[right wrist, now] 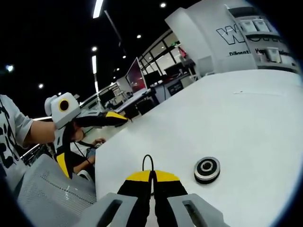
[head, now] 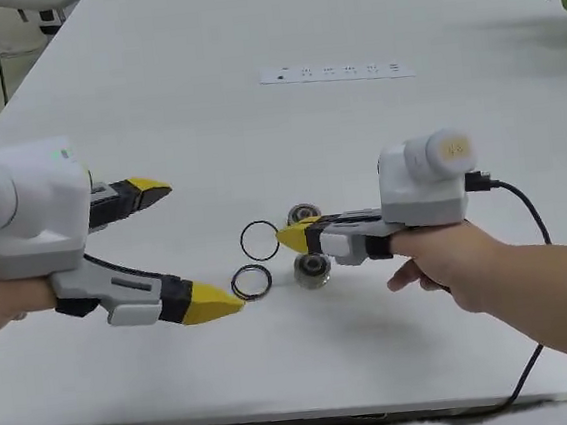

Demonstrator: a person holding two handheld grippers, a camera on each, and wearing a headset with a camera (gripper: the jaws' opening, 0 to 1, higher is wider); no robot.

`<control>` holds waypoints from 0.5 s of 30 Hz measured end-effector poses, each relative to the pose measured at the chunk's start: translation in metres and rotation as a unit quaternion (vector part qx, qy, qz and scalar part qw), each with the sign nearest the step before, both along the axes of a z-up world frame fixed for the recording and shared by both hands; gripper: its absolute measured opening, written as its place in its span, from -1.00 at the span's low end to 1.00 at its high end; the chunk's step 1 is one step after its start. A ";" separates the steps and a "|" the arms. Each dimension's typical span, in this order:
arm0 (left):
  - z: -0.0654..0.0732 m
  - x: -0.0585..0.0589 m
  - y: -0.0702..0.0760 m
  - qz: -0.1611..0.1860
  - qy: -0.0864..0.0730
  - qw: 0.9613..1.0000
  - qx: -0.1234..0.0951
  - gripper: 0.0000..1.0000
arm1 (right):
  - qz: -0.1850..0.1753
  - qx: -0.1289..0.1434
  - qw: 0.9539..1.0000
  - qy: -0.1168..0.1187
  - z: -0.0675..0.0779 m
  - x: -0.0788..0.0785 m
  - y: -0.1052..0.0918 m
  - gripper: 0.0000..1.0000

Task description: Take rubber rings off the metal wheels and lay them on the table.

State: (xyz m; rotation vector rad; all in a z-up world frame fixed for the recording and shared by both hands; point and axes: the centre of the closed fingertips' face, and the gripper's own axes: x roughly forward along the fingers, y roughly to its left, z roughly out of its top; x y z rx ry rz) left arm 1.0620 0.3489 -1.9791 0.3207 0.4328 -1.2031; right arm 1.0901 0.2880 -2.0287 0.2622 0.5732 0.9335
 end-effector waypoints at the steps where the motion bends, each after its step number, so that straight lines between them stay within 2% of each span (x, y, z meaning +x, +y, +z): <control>1: 0.000 -0.001 0.001 0.001 0.001 1.000 0.001 0.93 | 0.002 -0.001 1.000 0.001 0.000 -0.001 0.001 -1.00; 15: -0.003 -0.007 0.016 0.008 0.003 1.000 0.010 0.95 | 0.025 -0.011 0.999 0.022 -0.010 -0.015 0.015 -1.00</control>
